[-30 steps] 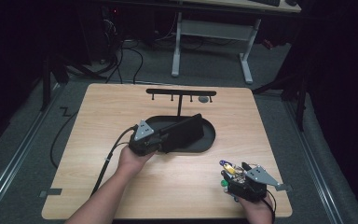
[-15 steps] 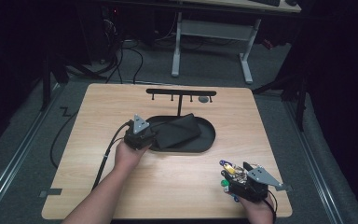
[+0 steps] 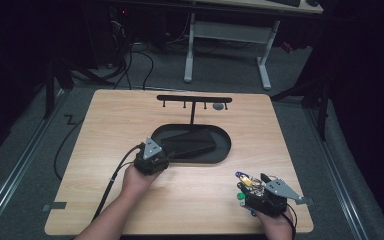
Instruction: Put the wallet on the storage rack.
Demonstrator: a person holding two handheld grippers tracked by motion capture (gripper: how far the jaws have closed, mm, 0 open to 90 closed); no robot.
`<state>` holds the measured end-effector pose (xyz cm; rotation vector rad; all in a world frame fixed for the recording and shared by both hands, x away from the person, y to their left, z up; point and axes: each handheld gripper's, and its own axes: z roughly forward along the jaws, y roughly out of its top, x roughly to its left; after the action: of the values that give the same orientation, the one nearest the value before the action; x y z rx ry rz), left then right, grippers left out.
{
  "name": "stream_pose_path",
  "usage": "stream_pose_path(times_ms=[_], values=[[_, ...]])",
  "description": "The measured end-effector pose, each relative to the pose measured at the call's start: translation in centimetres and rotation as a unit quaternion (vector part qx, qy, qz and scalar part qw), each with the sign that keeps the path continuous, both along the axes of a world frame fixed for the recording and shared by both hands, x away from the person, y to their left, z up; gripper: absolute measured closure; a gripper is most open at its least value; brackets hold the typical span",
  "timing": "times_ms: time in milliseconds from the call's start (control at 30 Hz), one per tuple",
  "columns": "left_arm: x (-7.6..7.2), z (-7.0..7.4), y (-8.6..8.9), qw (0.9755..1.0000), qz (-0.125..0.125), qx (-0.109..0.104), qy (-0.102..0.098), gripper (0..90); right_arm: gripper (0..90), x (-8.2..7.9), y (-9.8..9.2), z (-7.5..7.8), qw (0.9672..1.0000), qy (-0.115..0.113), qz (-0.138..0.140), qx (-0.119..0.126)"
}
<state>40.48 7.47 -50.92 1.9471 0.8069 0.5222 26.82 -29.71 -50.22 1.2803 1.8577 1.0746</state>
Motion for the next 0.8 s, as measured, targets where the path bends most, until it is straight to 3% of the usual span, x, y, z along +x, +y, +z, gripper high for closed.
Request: stream_pose_path(times_ms=[133,200,267,333,433,667,800], values=[[0.5,-0.8,-0.4,0.9999,0.006,0.011,0.007,55.4,19.5,0.0,0.1,0.1,1.0,-0.001,0.002,-0.002],[0.7,-0.9,-0.5,0.9998,0.009,0.019,0.0,56.9,19.5,0.0,0.1,0.1,1.0,0.0,0.002,-0.002],[1.3,-1.0,-0.4,0.9991,0.026,0.035,-0.004,59.7,19.5,0.0,0.1,0.0,1.0,0.0,0.001,-0.002],[1.9,-1.1,0.1,0.9983,0.045,0.036,0.0,60.9,19.5,0.0,0.0,0.0,1.0,0.001,0.001,-0.002],[2.0,-0.9,0.9,0.9983,0.051,0.025,0.008,60.9,19.6,0.0,0.0,0.0,1.0,0.0,0.003,-0.003],[0.7,0.1,3.0,0.9993,0.034,0.003,0.013,58.9,19.6,0.1,0.0,-0.1,1.0,-0.001,0.006,-0.002],[-0.4,0.4,4.6,0.9991,0.027,-0.012,0.031,56.2,20.2,0.0,0.3,0.0,1.0,0.001,0.009,0.0]])
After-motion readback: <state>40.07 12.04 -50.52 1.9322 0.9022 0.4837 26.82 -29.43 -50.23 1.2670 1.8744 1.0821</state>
